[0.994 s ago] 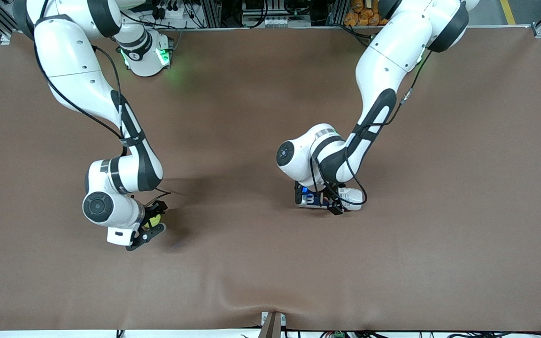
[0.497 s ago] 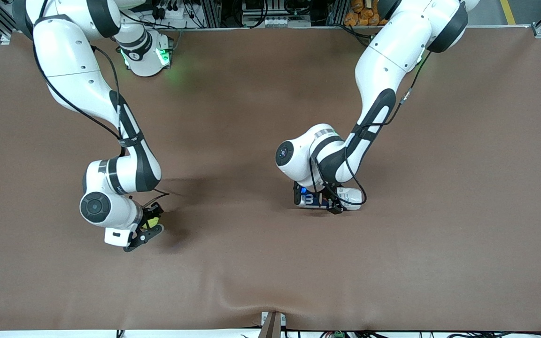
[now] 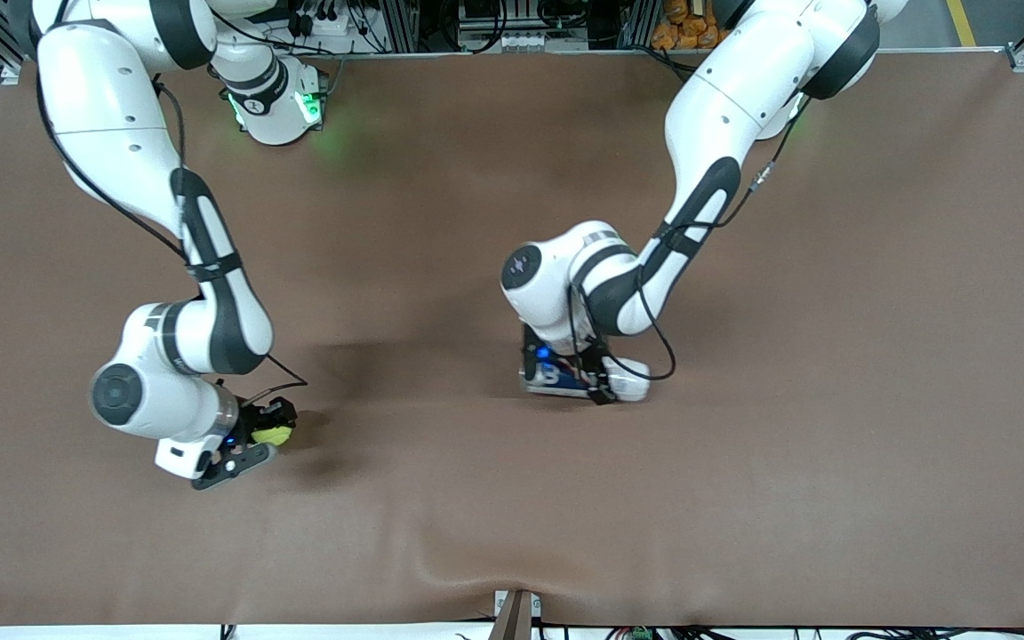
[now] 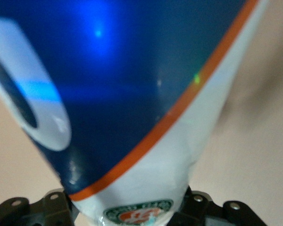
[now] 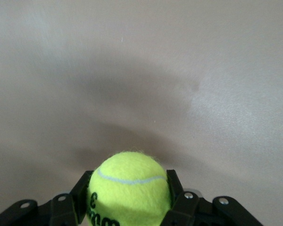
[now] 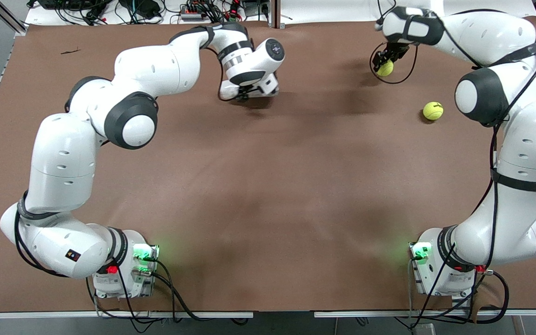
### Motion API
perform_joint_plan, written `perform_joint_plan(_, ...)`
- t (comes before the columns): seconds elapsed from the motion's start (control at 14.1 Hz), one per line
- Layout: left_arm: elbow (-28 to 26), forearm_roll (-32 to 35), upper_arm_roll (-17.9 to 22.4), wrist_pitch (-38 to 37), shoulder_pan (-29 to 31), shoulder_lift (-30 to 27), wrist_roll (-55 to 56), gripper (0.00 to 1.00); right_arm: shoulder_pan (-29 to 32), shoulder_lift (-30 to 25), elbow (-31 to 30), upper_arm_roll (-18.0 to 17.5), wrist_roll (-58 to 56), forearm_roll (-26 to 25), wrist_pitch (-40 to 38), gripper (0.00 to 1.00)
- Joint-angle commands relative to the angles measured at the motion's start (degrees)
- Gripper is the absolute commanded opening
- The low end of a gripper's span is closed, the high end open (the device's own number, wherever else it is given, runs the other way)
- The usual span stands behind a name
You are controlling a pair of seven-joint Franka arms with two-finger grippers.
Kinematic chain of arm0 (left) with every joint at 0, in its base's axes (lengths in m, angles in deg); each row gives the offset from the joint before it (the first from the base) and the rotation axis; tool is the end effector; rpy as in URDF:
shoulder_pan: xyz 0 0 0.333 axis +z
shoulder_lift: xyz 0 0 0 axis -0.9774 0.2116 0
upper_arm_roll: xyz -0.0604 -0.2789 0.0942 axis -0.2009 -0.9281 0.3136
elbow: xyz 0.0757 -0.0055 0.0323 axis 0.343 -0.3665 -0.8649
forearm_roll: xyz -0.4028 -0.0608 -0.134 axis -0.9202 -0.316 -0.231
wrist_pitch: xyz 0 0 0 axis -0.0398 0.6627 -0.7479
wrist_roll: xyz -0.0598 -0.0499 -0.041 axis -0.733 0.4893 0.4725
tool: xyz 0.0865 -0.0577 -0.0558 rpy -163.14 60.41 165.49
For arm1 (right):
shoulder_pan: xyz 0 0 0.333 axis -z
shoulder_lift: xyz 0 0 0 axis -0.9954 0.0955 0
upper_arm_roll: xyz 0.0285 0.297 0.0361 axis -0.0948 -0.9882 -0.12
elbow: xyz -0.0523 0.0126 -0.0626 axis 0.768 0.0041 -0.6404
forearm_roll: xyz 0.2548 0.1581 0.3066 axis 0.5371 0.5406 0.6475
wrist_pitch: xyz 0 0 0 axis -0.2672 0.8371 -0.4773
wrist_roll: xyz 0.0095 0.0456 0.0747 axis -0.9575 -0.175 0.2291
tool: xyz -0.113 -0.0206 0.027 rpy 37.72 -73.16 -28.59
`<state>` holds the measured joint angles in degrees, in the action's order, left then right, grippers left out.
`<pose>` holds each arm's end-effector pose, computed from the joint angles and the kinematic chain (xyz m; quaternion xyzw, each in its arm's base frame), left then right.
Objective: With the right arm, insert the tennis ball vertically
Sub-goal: 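Carry the can to mid-table while the right gripper brings the ball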
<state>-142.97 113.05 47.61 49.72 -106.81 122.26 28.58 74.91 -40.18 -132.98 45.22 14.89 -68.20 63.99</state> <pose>0.5727 -0.4803 0.1644 -0.7139 0.6609 0.0191 0.2305 0.7327 0.0788 0.1895 -0.9796 -0.1844 -0.0094 0.0798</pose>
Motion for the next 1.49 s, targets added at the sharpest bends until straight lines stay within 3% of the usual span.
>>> perform_joint_plan(0.0,1.2,-1.4,-3.7,6.8,1.2,-1.0,4.3,0.78,1.4,-1.6,-0.9,-0.7,-0.7,7.0,-0.2,0.32)
perform_joint_plan(0.36,1.0,-10.5,-5.5,30.6,1.3,-0.4,12.5,0.78,-0.6,-5.2,-1.1,-0.8,8.8,8.5,-1.6,0.32)
perform_joint_plan(0.78,0.7,-23.3,-5.1,53.3,-3.1,5.3,17.8,0.77,-1.5,-12.2,0.8,-0.8,22.3,8.6,-14.7,0.33)
perform_joint_plan(1.07,0.5,-24.1,-4.8,68.4,-3.1,12.9,17.8,0.77,-1.3,-13.4,5.0,-0.8,33.8,8.8,-22.8,0.33)
perform_joint_plan(1.42,0.2,-23.8,-4.3,75.6,-3.1,17.1,17.6,0.78,-5.8,-16.6,4.6,-1.0,55.0,9.7,-28.0,0.32)
